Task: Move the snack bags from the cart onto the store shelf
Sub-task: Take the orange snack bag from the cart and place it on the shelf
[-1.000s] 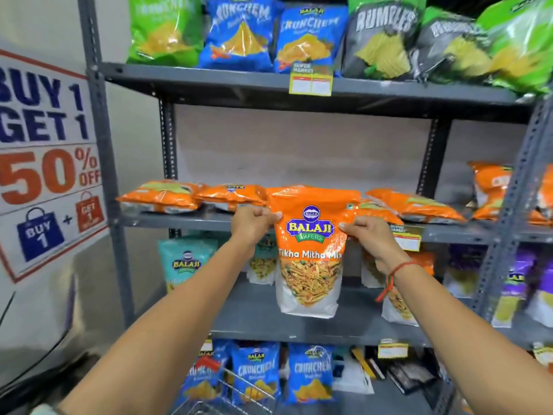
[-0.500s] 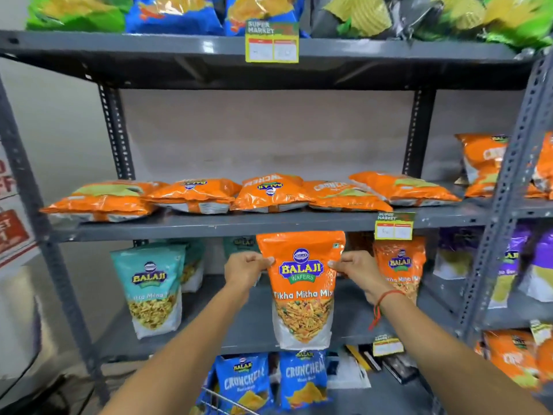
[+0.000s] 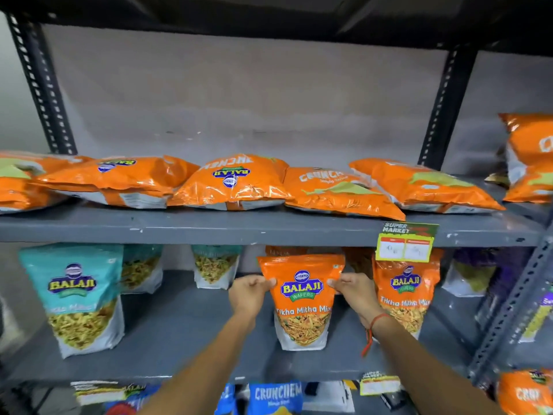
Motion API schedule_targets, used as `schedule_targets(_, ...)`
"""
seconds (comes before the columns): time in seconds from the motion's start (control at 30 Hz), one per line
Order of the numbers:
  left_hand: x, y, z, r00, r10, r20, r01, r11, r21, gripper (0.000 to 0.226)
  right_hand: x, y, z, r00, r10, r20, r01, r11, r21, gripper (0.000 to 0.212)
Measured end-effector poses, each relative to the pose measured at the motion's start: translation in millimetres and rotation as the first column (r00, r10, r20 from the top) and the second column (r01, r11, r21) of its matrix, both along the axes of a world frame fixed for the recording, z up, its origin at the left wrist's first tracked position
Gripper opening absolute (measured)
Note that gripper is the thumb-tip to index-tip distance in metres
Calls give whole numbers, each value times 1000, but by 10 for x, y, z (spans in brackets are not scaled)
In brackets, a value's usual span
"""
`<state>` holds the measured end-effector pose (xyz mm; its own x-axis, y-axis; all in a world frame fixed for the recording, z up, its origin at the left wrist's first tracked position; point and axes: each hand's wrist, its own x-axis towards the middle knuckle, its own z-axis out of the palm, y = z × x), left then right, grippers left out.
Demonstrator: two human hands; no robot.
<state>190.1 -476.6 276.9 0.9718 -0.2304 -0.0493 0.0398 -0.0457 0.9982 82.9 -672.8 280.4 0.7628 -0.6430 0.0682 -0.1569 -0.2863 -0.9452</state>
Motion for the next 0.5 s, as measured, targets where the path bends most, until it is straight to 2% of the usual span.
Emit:
schedule_targets(0.2, 195, -253, -141, 998, 57, -20, -56, 998, 42, 31, 179, -212, -196, 999, 21, -26, -20, 999, 48, 17)
schedule_targets(0.37, 292, -296, -183, 998, 54, -44, -52, 997, 51, 29, 238, -185, -174, 999, -10, -46, 13, 998, 69, 9)
schedule_targets(0.43, 264, -259, -144, 997, 55, -55, -54, 998, 11, 19, 232, -150, -181, 996, -88, -17, 89, 993, 75, 11)
schedule_targets(0.5, 228, -162, -92, 996, 79, -39, -80, 996, -32, 7, 209, -44, -163, 967, -250, 47, 245, 965, 92, 23)
